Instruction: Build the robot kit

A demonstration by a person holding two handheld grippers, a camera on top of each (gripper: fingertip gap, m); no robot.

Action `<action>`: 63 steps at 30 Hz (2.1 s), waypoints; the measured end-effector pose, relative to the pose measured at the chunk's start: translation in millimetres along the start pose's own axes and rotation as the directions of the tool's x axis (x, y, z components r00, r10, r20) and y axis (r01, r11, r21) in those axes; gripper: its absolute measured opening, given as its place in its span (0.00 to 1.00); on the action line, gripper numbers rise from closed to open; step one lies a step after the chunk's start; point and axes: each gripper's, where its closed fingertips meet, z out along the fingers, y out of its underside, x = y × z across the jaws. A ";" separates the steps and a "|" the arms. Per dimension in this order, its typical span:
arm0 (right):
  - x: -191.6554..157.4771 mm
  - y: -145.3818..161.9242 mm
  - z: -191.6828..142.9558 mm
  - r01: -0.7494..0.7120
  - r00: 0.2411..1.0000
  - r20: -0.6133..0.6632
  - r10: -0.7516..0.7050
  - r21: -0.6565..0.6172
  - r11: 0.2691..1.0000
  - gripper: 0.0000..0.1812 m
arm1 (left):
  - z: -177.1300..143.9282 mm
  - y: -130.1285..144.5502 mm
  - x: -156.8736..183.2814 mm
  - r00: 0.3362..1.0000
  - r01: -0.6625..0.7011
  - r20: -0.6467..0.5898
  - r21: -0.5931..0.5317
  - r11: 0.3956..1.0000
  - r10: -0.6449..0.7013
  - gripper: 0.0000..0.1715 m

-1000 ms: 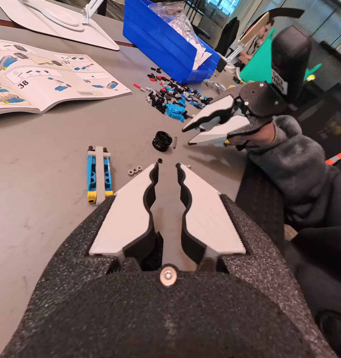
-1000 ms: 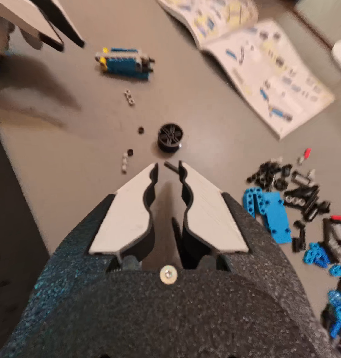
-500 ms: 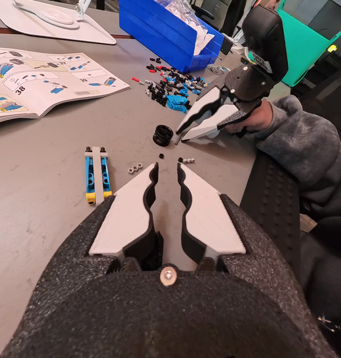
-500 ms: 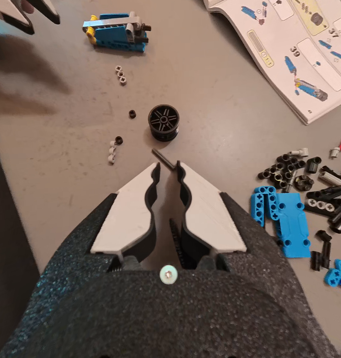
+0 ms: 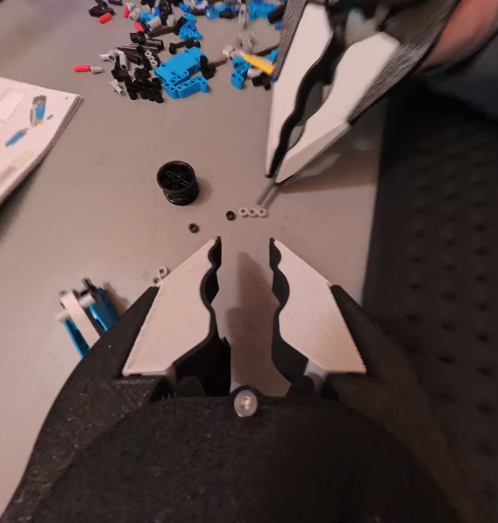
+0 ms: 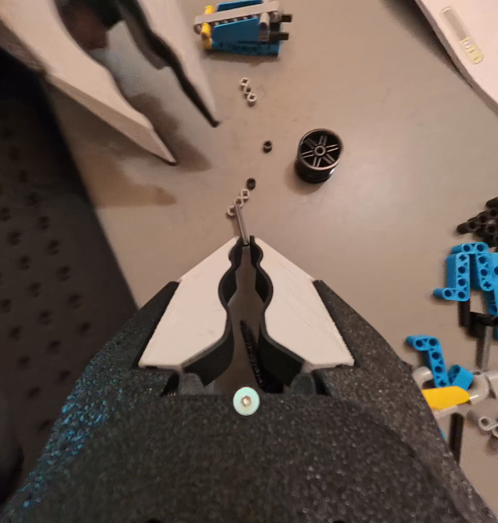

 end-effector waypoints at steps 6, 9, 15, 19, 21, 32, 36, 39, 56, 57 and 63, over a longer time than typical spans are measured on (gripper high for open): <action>-9.5 7.9 -15.8 -0.019 1.000 0.005 0.019 0.050 0.999 0.03 | 27.1 -8.1 5.8 0.981 -0.192 -0.047 -0.106 0.976 0.188 0.19; -11.0 10.9 -17.1 -0.011 1.000 0.000 0.011 0.056 0.998 0.03 | 30.5 -7.9 5.7 0.965 -0.263 -0.030 -0.131 0.956 0.261 0.17; 0.7 2.3 -8.9 0.066 0.993 -0.102 -0.059 0.068 0.995 0.03 | 27.5 -10.3 15.4 0.987 -0.162 -0.024 -0.088 0.983 0.161 0.17; 8.9 5.3 -4.0 0.134 0.977 -0.166 -0.131 0.007 0.991 0.03 | 35.7 -2.7 9.8 0.991 -0.133 0.010 -0.116 0.984 0.135 0.17; 9.8 7.3 -1.3 0.163 0.968 -0.189 -0.163 -0.015 0.986 0.03 | 39.4 -2.5 9.5 0.993 -0.116 -0.001 -0.118 0.986 0.116 0.17; 4.4 6.6 0.8 0.125 0.986 -0.118 -0.120 0.036 0.992 0.03 | 36.3 -7.5 10.9 0.992 -0.122 -0.014 -0.029 0.992 0.122 0.13; 0.5 -12.1 -12.9 0.073 0.996 -0.067 -0.063 0.164 0.984 0.03 | 12.6 -37.9 5.6 0.999 -0.051 0.003 0.189 0.981 0.051 0.13; -4.0 -34.4 -33.5 0.002 1.000 0.005 -0.004 0.317 0.948 0.03 | -14.5 -70.3 7.0 0.996 0.067 -0.080 0.396 0.916 -0.039 0.13; -21.8 -83.2 -73.4 -0.191 0.972 0.226 0.069 0.580 0.792 0.03 | -56.7 -107.7 15.1 0.948 0.268 -0.305 0.617 0.740 -0.090 0.13; -22.4 -83.5 -73.5 -0.197 0.970 0.235 0.069 0.580 0.791 0.03 | -57.4 -108.0 14.9 0.946 0.276 -0.312 0.618 0.736 -0.092 0.13; -22.5 -85.8 -77.0 -0.215 0.964 0.254 0.073 0.593 0.776 0.03 | -59.4 -108.6 13.9 0.936 0.300 -0.337 0.618 0.726 -0.100 0.13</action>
